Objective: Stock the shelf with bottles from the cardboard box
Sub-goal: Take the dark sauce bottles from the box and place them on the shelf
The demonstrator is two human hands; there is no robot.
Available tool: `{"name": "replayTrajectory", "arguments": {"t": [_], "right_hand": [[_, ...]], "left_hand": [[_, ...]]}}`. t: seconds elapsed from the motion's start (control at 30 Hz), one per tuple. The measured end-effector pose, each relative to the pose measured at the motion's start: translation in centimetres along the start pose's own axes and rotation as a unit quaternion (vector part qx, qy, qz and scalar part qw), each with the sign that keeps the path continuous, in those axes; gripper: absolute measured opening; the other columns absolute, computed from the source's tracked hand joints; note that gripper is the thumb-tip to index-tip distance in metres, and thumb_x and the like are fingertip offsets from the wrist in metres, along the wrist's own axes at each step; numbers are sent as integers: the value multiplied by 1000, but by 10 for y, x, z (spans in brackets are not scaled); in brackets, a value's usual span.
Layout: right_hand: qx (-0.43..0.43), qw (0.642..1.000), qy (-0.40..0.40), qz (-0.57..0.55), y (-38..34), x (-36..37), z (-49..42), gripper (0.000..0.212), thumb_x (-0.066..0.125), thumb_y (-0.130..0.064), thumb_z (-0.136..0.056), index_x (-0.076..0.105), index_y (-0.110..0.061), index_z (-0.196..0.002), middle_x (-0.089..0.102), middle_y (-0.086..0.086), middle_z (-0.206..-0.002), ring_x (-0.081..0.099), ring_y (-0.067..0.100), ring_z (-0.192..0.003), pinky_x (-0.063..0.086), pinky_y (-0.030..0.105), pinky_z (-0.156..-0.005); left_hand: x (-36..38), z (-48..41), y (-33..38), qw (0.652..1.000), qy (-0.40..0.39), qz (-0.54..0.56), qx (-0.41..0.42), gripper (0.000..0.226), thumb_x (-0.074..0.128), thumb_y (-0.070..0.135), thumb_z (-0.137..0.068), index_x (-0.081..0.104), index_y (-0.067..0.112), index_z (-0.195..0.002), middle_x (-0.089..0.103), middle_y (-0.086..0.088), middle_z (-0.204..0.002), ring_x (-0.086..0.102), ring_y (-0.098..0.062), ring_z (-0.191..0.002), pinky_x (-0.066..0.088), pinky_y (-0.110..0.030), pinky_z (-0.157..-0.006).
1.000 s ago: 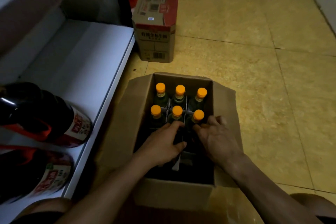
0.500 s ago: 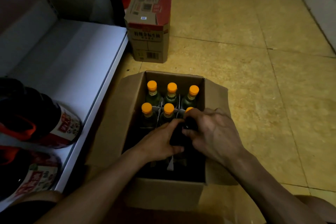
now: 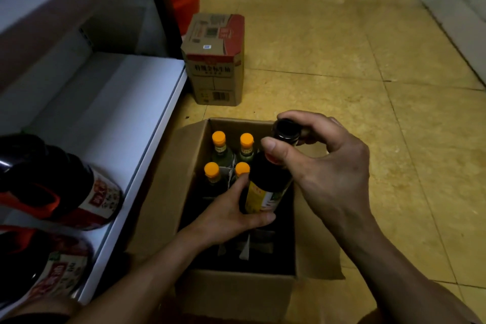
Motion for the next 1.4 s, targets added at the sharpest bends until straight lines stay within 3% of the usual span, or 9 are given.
{"name": "replayTrajectory", "arguments": {"t": [0.17,0.4,0.53,0.7,0.8,0.93,1.1,1.2,1.4], "right_hand": [[2,997,-32,-72,-3,7,-3,44,77,-47,-78,71,-30,-118,72,-8,-109,66,-1,-102,50,9,-81],[40,974,-209,-78,23,28,-2,53,61,-54,-90,54,-34,-138,64,-20,-130,59,-2,-123,54,28,-100],[83,944,-280,-152,34,36,-3,66,65,-35,-90,40,-31,-151,57,-13,-146,53,1,-134,50,29,-107],[165,880,-382,-229,38,57,3,47,69,-31,-91,54,-28,-135,70,-3,-130,67,16,-121,56,29,-95],[188,844,-390,-316,37,59,1,61,81,-40,-81,57,-24,-135,68,9,-133,64,29,-125,56,39,-98],[189,841,-362,-354,40,59,-3,53,70,-24,-88,57,-20,-139,65,21,-131,58,51,-122,34,84,-91],[190,878,-258,-356,46,54,-12,53,75,-20,-81,61,-10,-131,74,12,-119,72,31,-108,55,48,-80],[178,900,-206,-340,52,51,-15,54,78,-13,-80,61,-8,-130,73,14,-123,69,33,-117,51,57,-103],[175,929,-152,-287,60,52,-21,48,76,-23,-83,65,-16,-129,75,5,-120,71,24,-115,53,54,-102]], "left_hand": [[-3,8,2,998,36,42,19,76,85,37,-80,39,61,-136,59,29,-136,54,11,-126,48,-28,-108],[-14,13,13,994,45,94,16,67,84,27,-82,51,46,-137,66,25,-129,63,3,-120,55,-19,-95],[-23,10,21,991,11,134,-2,62,84,24,-83,57,45,-135,70,13,-129,66,-8,-121,49,-45,-110],[-26,9,31,977,-66,202,-21,65,84,28,-72,60,40,-131,71,6,-131,65,-13,-124,46,-43,-110],[-22,10,35,956,-120,266,-32,65,82,22,-69,63,31,-131,70,-2,-132,64,-21,-127,47,-43,-109],[-13,7,38,919,-182,350,-9,62,91,29,-72,69,21,-129,68,-15,-133,61,-33,-128,44,-47,-113],[-12,-5,42,929,-119,352,16,63,90,50,-68,72,32,-125,70,-6,-132,64,-26,-127,50,-40,-108],[-14,-9,44,959,-26,282,29,59,85,51,-75,65,37,-130,70,2,-132,65,-17,-126,51,-34,-102],[-11,-10,50,978,60,192,50,67,79,13,-82,46,35,-138,71,15,-124,68,-3,-114,57,-19,-87]]}}
Point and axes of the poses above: each hand's wrist, its own z-axis away from the middle knuckle, its own x-axis out of the palm, y = z × x, the point moved 7 cm from there along -z, towards the middle knuckle
